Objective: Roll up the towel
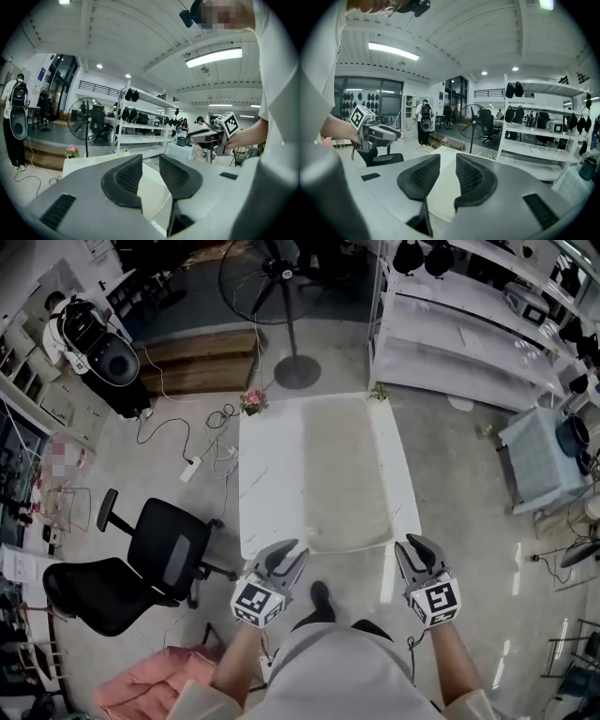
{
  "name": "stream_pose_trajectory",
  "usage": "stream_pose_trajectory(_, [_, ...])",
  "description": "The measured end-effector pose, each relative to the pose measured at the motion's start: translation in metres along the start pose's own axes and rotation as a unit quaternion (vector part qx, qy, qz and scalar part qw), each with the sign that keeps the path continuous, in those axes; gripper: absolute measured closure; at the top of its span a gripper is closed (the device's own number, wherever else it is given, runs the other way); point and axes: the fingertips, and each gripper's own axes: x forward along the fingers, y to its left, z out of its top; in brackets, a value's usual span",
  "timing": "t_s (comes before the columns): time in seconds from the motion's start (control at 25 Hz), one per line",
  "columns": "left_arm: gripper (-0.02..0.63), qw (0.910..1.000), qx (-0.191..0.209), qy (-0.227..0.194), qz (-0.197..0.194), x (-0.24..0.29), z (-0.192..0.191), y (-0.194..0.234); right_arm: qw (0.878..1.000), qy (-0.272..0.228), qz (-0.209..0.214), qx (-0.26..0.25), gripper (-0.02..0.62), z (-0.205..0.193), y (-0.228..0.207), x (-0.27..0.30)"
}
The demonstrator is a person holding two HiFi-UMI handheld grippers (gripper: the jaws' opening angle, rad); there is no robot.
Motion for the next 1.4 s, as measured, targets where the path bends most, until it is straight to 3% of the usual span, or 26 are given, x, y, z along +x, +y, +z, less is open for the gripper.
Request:
stream_pose_trajectory(0.44, [0.476,0.9989,-0.011,0.042,-0.016,0.039,-0.027,0.025,0.999,0.042,0.025,-0.002,0.480,-0.020,-0.019,0.043])
stream_pose_trajectory(0.8, [0.474,0.9969,-0.020,0.076,0.002,0.075,-0.061,0.028,0.992,0.081,0.094,0.001,0.480,-0.060,-0.044,0.075])
stream_pose_trajectory(1.16, [0.469,0.9861,-0.006,0.165,-0.017,0.116,-0.142,0.027,0.966,0.168,0.195,-0.026,0.479,-0.150,-0.045,0.103])
stream_pose_trajectory(1.4, [0.459,0.9659,0.020,0.254,-0.044,0.126,-0.212,0.024,0.944,0.217,0.245,-0.043,0.477,-0.205,-0.041,0.118])
